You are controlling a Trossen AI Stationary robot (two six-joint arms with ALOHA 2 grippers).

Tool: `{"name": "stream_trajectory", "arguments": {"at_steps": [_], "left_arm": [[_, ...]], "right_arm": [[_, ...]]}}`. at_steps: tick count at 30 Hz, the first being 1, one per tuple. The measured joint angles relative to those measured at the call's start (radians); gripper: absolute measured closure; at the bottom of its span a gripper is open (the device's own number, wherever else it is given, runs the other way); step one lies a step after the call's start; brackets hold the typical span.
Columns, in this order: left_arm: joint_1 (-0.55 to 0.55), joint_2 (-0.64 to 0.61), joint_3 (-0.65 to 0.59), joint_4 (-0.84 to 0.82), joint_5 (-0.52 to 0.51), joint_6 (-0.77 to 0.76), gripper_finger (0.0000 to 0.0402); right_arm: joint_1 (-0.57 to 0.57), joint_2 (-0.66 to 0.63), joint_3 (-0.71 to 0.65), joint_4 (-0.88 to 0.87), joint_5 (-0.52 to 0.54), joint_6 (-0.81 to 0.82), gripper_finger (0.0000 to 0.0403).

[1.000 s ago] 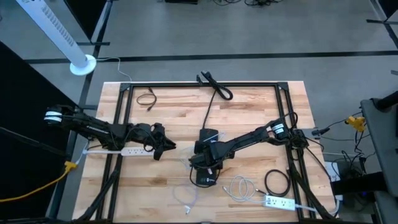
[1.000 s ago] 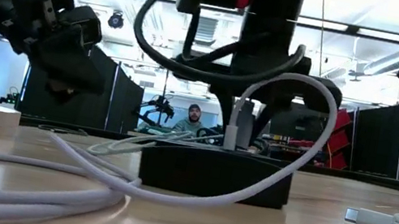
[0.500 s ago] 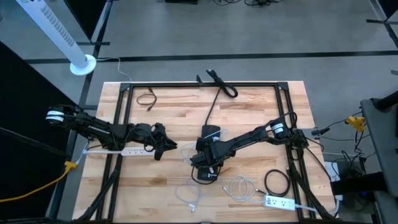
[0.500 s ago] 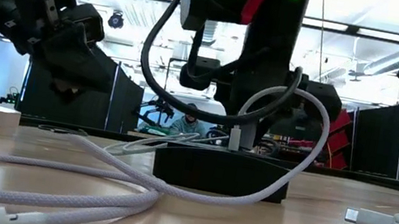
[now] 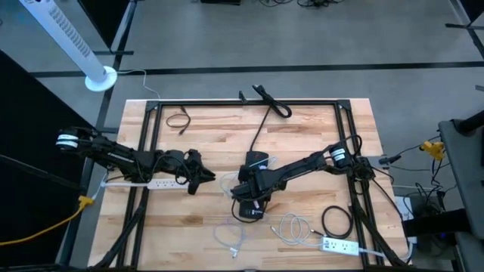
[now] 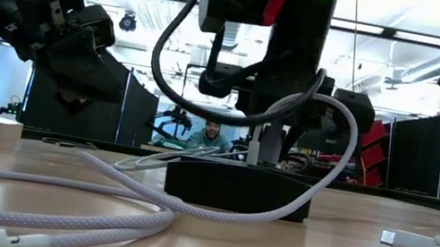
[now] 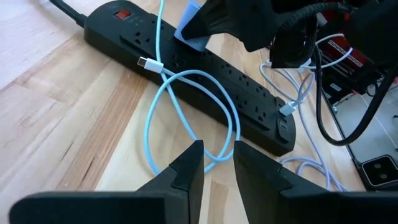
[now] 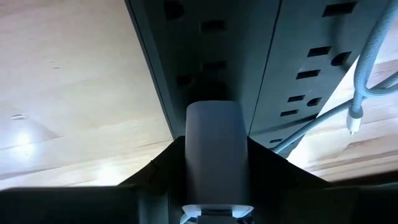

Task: Insert USB
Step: Insert the purple charger adapter into the black outlet extension

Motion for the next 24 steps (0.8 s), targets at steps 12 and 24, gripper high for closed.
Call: {"name": "stream_trajectory", "arguments": {"at_steps": [12, 24], "left_arm": [[0.000, -0.007, 0.000, -0.003, 0.002, -0.005, 0.0326], [0.001, -0.114, 0.000, -0.062, 0.068, 0.002, 0.0326]], "right_arm": [[0.016, -0.059, 0.014, 0.019, -0.013, 0.046, 0.0127], [0.006, -0.228, 0.016, -0.018, -0.139, 0.575, 0.0098]]}}
